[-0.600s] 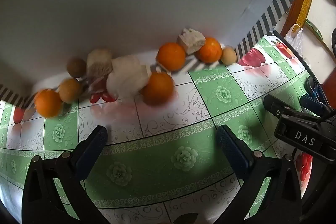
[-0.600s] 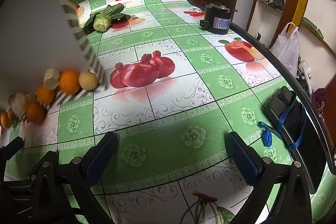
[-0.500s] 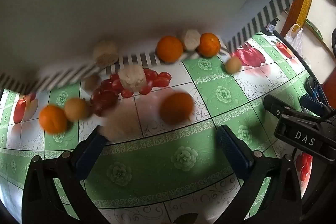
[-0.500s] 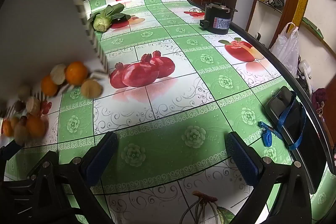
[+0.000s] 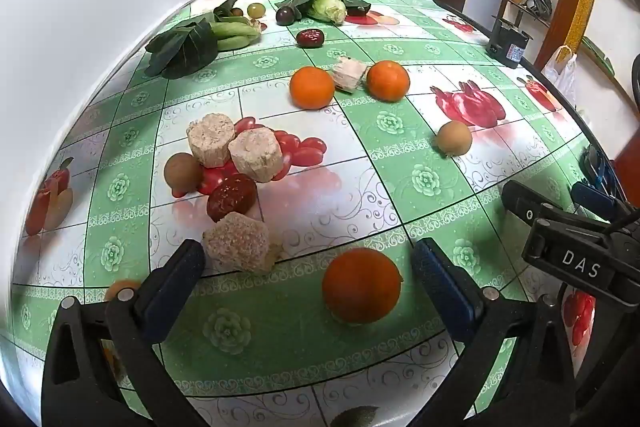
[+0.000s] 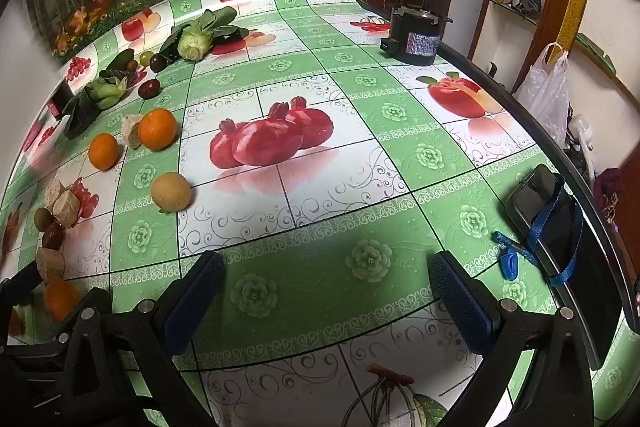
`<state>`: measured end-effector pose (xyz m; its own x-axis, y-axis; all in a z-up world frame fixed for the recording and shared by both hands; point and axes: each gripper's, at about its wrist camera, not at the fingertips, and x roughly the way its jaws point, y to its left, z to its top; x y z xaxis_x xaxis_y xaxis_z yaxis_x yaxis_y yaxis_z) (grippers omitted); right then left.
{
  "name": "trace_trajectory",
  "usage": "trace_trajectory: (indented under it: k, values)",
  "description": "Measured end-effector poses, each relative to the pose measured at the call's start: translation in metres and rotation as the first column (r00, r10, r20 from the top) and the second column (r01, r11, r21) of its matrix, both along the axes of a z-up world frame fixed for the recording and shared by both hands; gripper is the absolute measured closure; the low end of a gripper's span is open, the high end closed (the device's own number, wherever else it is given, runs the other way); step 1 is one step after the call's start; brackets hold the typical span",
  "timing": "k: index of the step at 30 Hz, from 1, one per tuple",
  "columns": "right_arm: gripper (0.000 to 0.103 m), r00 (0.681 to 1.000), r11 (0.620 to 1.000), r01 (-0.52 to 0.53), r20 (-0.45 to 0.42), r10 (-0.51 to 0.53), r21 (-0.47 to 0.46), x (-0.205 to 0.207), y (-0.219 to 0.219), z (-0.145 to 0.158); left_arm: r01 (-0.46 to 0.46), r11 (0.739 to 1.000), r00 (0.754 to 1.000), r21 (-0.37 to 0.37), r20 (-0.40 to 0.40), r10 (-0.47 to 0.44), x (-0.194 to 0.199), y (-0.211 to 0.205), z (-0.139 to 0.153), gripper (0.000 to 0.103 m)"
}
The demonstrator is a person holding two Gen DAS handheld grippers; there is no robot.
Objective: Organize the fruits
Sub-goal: 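Move both grippers over the table toward the two oranges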
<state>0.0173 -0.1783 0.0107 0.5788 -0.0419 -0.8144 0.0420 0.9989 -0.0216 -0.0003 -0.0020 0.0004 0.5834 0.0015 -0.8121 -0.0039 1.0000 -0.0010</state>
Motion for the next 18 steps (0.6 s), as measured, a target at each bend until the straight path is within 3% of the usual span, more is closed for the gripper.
trace_trajectory:
  k: [18]
  values:
    - [0.0, 1.0, 1.0, 0.0, -0.001, 0.0, 0.0, 0.0, 0.0, 0.0001, 0.0, 1.0, 1.0, -0.001, -0.002, 0.0, 0.0009, 0.0004, -0.0002, 0.0]
